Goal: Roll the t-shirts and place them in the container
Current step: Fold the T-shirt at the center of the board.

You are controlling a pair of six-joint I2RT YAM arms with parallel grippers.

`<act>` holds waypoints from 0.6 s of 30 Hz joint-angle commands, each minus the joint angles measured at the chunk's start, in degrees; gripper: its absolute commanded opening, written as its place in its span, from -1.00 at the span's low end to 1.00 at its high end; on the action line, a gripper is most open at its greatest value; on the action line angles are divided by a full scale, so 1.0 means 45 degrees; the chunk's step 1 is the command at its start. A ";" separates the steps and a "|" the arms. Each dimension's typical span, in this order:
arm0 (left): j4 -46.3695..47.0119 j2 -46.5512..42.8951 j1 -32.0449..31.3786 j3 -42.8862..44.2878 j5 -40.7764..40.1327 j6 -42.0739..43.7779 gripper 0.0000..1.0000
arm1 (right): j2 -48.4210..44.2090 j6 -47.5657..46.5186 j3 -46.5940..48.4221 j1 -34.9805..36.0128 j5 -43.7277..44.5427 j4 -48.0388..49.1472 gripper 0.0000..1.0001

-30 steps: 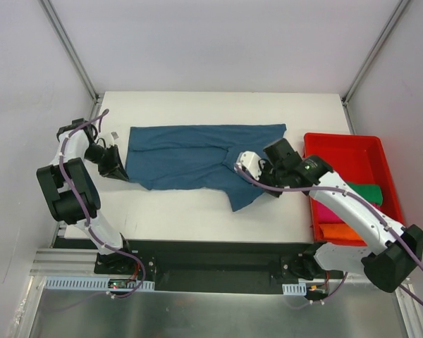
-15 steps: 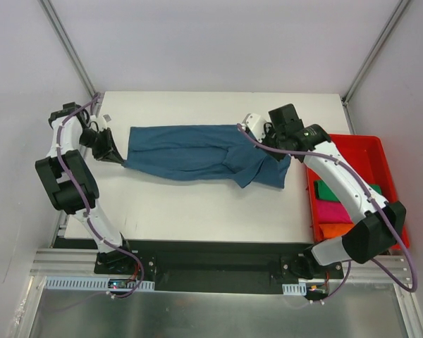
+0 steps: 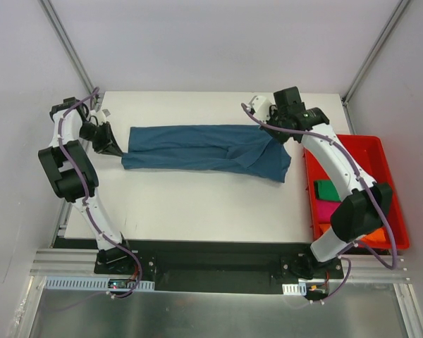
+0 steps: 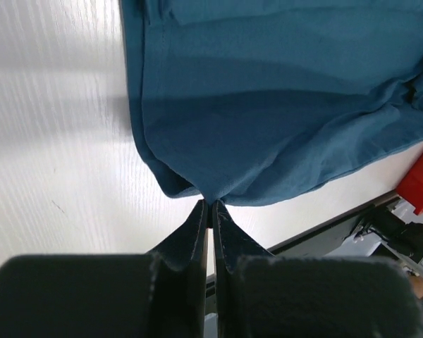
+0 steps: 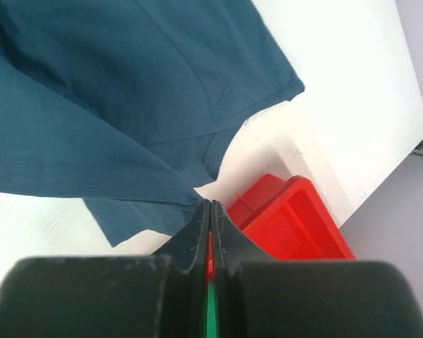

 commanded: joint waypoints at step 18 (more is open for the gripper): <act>-0.0275 0.4161 -0.0577 0.4952 0.1131 0.0476 -1.00 | 0.5586 -0.1579 0.5307 -0.1220 0.0797 0.0454 -0.99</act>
